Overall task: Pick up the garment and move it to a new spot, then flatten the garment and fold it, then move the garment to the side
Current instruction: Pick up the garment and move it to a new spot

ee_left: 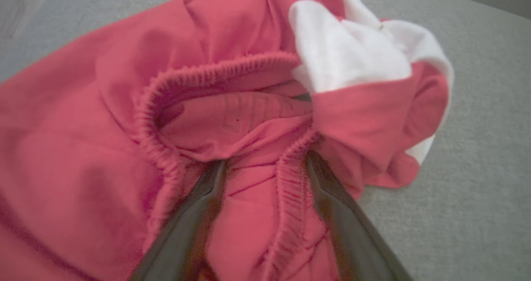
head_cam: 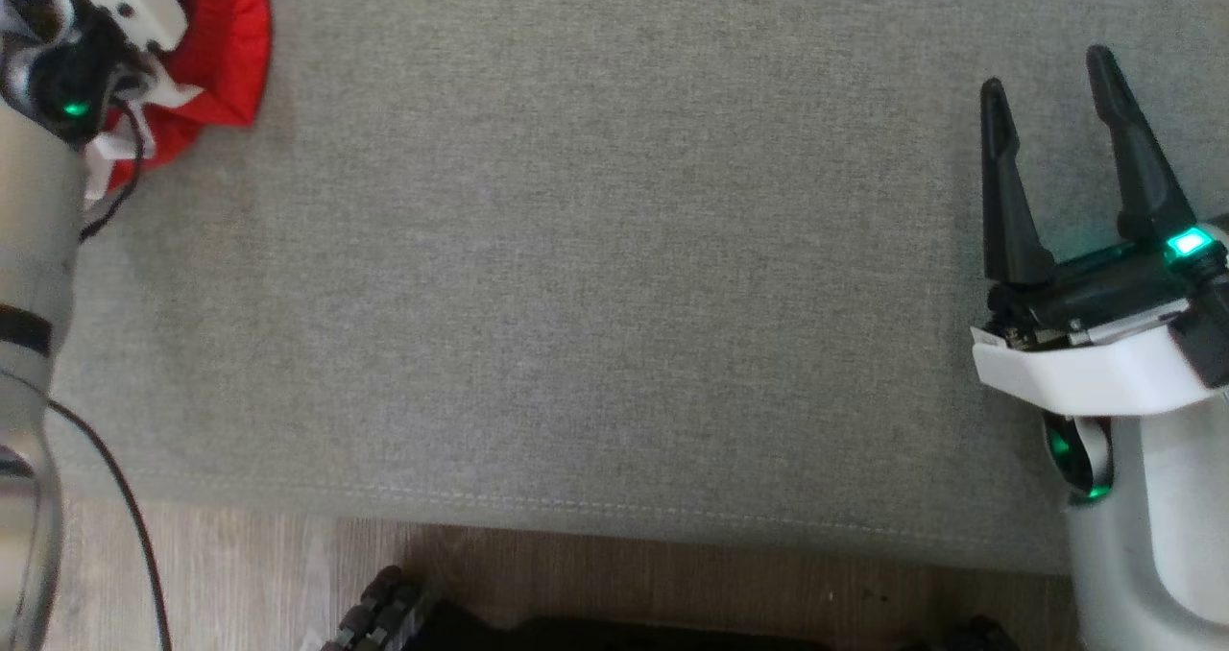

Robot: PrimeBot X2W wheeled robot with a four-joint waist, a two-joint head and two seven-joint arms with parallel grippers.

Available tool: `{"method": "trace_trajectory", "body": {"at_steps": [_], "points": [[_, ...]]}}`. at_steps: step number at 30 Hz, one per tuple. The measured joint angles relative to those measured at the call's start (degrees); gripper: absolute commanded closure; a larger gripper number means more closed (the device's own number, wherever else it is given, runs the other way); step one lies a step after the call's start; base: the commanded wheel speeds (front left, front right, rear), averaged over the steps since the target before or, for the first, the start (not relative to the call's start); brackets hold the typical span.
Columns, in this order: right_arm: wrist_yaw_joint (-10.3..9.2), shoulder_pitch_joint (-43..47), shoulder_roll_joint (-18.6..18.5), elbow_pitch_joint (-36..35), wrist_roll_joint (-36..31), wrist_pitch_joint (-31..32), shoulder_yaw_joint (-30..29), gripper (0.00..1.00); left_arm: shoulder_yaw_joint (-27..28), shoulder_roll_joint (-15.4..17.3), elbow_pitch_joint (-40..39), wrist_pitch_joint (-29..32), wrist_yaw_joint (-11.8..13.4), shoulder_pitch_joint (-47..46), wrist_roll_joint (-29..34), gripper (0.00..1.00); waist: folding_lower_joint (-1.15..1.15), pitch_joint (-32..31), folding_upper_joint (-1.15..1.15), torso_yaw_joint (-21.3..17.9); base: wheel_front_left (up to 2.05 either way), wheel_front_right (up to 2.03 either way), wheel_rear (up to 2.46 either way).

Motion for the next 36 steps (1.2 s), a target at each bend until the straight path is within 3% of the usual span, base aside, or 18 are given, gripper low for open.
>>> {"method": "trace_trajectory", "body": {"at_steps": [1, 2, 8, 13, 16, 24, 30, 36], "points": [[0.00, -0.3, 0.1, 0.0, 0.0, 0.0, 0.0, 0.00, -0.3, 0.2, 0.0, 0.0, 0.0, -0.2, -0.7, 0.74, 0.00, 0.3, 0.00, -0.2, 0.00, 0.00, 0.00], [0.00, -0.5, 0.3, 0.0, 0.0, 0.0, 0.0, 0.00, -0.8, 0.7, -0.3, -0.1, 0.0, -0.3, -1.0, 1.00, 0.00, 0.5, 0.00, -0.4, 0.00, 0.00, 0.00], [0.00, -1.3, 1.0, 0.1, 0.0, 0.0, 0.0, 0.00, -5.3, 2.0, -1.5, -8.5, 0.1, 1.2, -1.3, 1.00, 0.00, -0.5, 0.00, -0.8, 0.00, 0.00, 0.00], [0.00, -1.2, 1.7, 0.3, 0.1, 0.0, -0.4, 0.00, -8.4, 2.9, -2.8, -19.7, 0.1, 3.3, -0.7, 1.00, 0.00, -3.9, 0.00, -0.9, 0.00, 0.00, 0.00], [0.00, -0.8, 2.4, 0.4, 0.3, 0.0, -0.7, 0.00, -10.1, 3.9, -4.9, -22.9, 0.1, 3.6, -0.4, 1.00, 0.00, -6.7, 0.00, -0.9, 0.00, 0.00, 0.00], [0.00, 2.2, 4.1, -0.1, 1.4, 0.0, -2.7, 0.00, -16.2, 6.9, -16.2, -24.1, 0.1, 9.6, 3.8, 1.00, 0.00, -15.3, 0.00, -2.2, 0.00, 0.00, 0.00], [0.00, 4.2, 5.2, -1.9, 2.1, 0.0, -4.6, 0.00, -19.5, 7.8, -26.7, -24.1, 0.1, 13.5, 7.0, 1.00, 0.00, -20.1, 0.00, -5.4, 0.00, 0.00, 0.00], [0.00, 5.4, 5.9, -3.8, 2.4, 0.0, -5.6, 0.00, -25.9, 5.4, -34.2, -22.7, 1.2, 16.1, 11.4, 1.00, 0.00, -22.0, 0.00, -10.5, 0.00, 0.00, 0.00]]}}
